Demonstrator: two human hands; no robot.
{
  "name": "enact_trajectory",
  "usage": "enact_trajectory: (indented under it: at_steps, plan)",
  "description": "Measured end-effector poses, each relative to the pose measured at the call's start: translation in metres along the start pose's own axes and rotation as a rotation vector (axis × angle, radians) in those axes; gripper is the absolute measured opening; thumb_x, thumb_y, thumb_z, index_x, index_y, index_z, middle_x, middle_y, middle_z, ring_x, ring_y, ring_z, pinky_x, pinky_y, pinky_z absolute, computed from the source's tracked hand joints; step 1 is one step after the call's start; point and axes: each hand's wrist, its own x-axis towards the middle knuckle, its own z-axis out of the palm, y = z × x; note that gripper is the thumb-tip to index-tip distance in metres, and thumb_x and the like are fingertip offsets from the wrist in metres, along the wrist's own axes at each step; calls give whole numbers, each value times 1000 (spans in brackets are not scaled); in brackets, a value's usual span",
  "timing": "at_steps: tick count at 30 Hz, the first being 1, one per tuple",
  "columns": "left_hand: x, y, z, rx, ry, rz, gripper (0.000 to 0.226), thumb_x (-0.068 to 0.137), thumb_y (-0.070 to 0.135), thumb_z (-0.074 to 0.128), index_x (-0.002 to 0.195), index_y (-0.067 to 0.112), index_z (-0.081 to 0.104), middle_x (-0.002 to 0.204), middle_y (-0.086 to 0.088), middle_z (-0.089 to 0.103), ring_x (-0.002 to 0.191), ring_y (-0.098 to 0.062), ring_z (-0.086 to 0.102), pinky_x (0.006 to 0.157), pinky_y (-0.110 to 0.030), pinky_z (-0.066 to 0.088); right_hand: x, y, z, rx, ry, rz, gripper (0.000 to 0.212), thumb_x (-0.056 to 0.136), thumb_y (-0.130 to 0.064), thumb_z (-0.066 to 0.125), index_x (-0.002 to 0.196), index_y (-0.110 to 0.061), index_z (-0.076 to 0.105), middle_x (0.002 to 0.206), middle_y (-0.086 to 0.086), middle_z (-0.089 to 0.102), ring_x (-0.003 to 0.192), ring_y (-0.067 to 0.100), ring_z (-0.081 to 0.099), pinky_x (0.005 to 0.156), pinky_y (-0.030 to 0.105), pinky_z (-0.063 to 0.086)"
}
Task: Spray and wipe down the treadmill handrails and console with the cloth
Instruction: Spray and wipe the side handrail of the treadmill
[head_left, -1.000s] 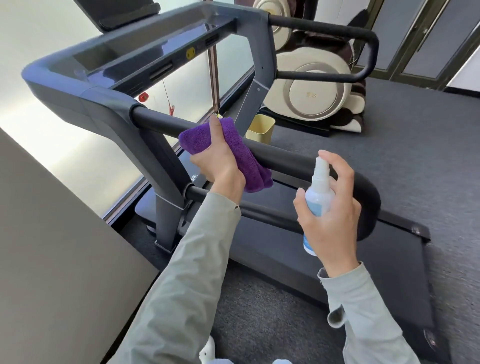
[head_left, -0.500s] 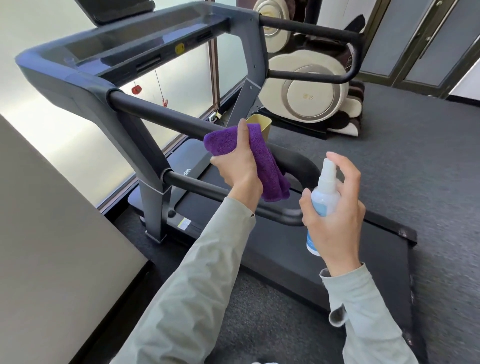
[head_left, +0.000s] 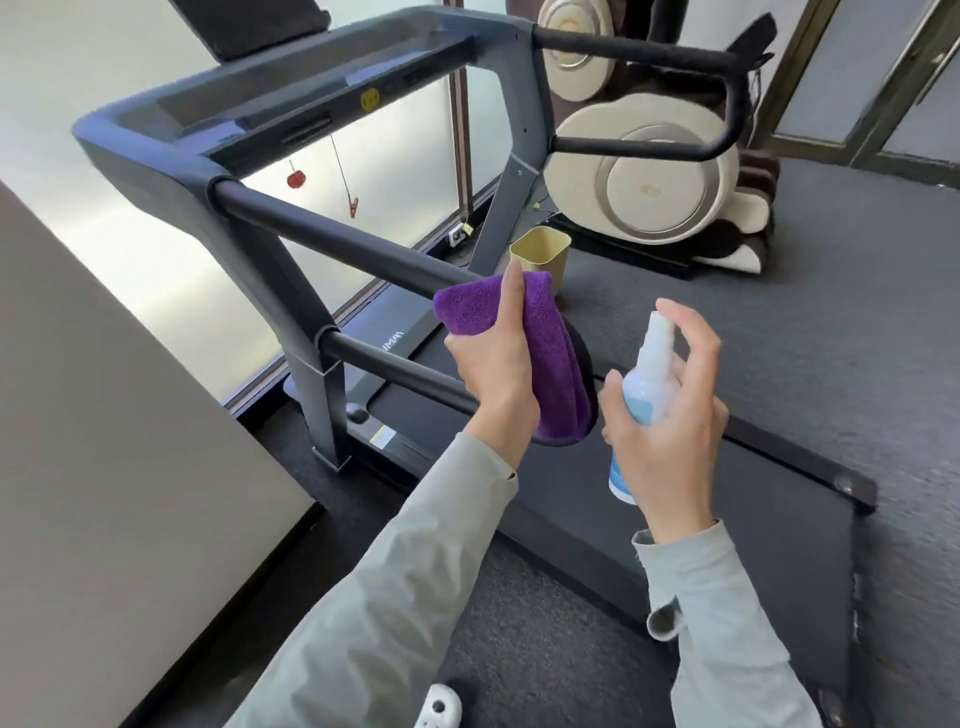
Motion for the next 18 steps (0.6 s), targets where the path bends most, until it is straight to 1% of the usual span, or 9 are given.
enact_trajectory:
  at_steps: [2, 4, 5, 8, 11, 14, 15, 16, 18]
  plan:
    - [-9, -9, 3, 29, 26, 57, 81, 45, 72, 77, 104, 19, 65, 97, -4, 73, 91, -23, 70, 90, -45, 55, 5, 14, -13, 58, -31, -5, 57, 84, -13, 60, 133, -31, 39, 125, -13, 58, 67, 35, 63, 65, 48, 56]
    - [-12, -18, 3, 56, 43, 116, 81, 44, 77, 74, 101, 20, 66, 93, -2, 74, 89, -21, 70, 90, -44, 55, 11, 29, -28, 101, -100, -1, 57, 84, -14, 59, 132, -34, 38, 116, 8, 65, 68, 37, 63, 64, 48, 57]
    - [-18, -25, 4, 67, 56, 147, 82, 43, 80, 72, 101, 22, 66, 92, 0, 74, 88, -20, 70, 88, -42, 56, 15, 35, -38, 122, -147, 3, 56, 84, -15, 59, 132, -35, 38, 113, 13, 65, 69, 37, 64, 65, 47, 57]
    - [-37, -57, 18, 179, 179, 274, 71, 48, 81, 69, 99, 33, 63, 93, 11, 71, 90, -10, 67, 86, -34, 55, 29, 53, -67, 158, -269, -31, 57, 84, -11, 59, 133, -33, 38, 119, 10, 64, 74, 36, 65, 69, 47, 57]
    - [-51, -93, 28, 287, 331, 344, 65, 53, 79, 69, 102, 40, 51, 94, 23, 61, 90, 0, 60, 81, -26, 45, 38, 63, -91, 190, -351, -80, 58, 85, -9, 59, 134, -32, 38, 120, 8, 65, 74, 34, 66, 72, 43, 57]
    - [-58, -119, 35, 330, 420, 349, 67, 53, 75, 71, 104, 41, 45, 95, 26, 57, 97, -9, 58, 85, -26, 40, 44, 74, -105, 216, -423, -114, 59, 84, -9, 60, 134, -30, 38, 122, 5, 63, 71, 33, 65, 73, 42, 57]
    - [-58, -123, 37, 315, 440, 351, 67, 54, 74, 71, 105, 40, 45, 96, 26, 57, 100, -10, 58, 87, -26, 40, 44, 78, -107, 226, -441, -119, 60, 84, -7, 61, 134, -30, 38, 122, 5, 63, 74, 34, 65, 77, 39, 57]
    - [-57, -125, 39, 295, 457, 347, 65, 55, 74, 70, 105, 40, 46, 96, 26, 57, 102, -11, 58, 88, -27, 40, 45, 81, -108, 235, -452, -126, 61, 84, -6, 62, 134, -30, 38, 121, 6, 64, 77, 33, 66, 82, 31, 56]
    - [-53, -123, 42, 246, 506, 331, 57, 60, 79, 60, 103, 42, 49, 94, 25, 59, 102, -13, 59, 92, -31, 43, 46, 87, -109, 237, -452, -154, 62, 83, -4, 64, 133, -29, 39, 123, -1, 62, 82, 26, 65, 83, 10, 46]
